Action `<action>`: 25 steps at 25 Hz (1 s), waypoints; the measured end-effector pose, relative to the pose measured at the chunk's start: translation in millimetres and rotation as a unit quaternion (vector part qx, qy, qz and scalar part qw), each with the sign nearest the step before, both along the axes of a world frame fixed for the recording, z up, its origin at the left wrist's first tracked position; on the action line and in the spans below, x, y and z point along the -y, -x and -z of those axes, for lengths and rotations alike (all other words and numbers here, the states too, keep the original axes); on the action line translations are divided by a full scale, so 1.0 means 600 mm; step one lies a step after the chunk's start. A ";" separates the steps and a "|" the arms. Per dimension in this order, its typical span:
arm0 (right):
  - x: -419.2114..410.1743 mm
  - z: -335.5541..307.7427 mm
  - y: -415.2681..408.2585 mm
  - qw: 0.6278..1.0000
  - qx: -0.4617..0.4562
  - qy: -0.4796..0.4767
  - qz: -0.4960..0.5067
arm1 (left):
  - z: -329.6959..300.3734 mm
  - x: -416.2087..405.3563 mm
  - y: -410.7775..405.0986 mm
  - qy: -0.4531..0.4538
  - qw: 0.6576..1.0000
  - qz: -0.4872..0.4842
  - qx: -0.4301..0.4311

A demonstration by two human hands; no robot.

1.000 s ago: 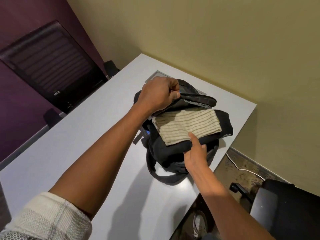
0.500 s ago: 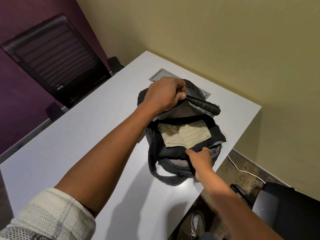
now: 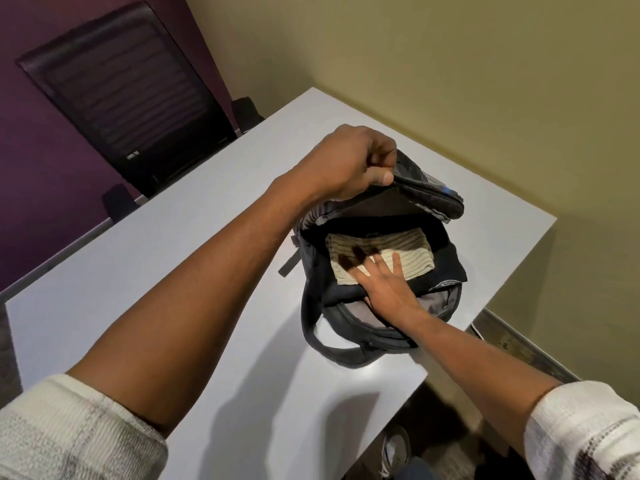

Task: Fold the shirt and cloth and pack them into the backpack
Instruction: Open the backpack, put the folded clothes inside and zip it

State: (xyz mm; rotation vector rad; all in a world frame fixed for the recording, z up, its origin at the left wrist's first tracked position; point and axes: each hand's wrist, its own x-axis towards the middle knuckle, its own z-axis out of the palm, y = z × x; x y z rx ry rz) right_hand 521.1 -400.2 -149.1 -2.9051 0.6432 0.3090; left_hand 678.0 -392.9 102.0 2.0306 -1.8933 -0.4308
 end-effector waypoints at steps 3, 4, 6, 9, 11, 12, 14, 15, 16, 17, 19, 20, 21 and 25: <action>0.033 -0.017 -0.019 0.998 0.002 0.059 -0.011 | -0.008 0.002 -0.010 0.004 0.999 0.035 0.003; 0.044 -0.016 -0.031 0.999 0.004 0.050 -0.001 | -0.009 0.002 -0.013 0.005 0.999 0.046 0.005; 0.076 0.003 -0.057 0.999 -0.041 0.021 -0.001 | -0.012 0.001 -0.017 -0.002 0.998 0.063 0.003; 0.094 -0.035 -0.076 0.993 -0.100 0.068 -0.006 | -0.020 -0.003 -0.016 0.000 0.995 0.101 -0.009; 0.098 -0.094 -0.102 0.985 -0.151 0.033 -0.077 | -0.023 -0.006 -0.023 0.001 0.993 0.121 -0.005; 0.102 -0.106 -0.110 0.986 -0.142 0.024 -0.081 | -0.022 -0.007 -0.030 0.000 0.993 0.119 0.001; 0.102 -0.073 -0.121 0.994 -0.107 0.000 -0.009 | -0.013 -0.006 -0.046 0.010 0.996 0.084 0.019; 0.099 -0.066 -0.130 0.994 -0.112 0.014 -0.005 | -0.006 -0.004 -0.053 0.019 0.998 0.058 0.028; 0.090 -0.069 -0.123 0.996 -0.090 0.008 -0.005 | 0.002 -0.002 -0.057 0.027 0.998 0.033 0.039; 0.086 -0.060 -0.106 0.998 -0.067 0.001 0.004 | 0.010 0.000 -0.058 0.032 0.998 0.016 0.048; 0.081 -0.043 -0.058 0.999 -0.016 0.014 0.038 | 0.024 0.002 -0.049 0.015 0.997 0.009 0.071; 0.087 -0.029 -0.032 0.997 0.025 0.036 0.060 | 0.030 0.004 -0.042 -0.005 0.996 0.011 0.086; 0.091 -0.016 -0.009 0.994 0.045 0.059 0.080 | 0.036 0.008 -0.036 -0.028 0.994 0.013 0.104; 0.122 0.014 0.006 0.990 0.042 -0.004 0.137 | 0.045 0.023 -0.011 -0.031 0.988 0.010 0.150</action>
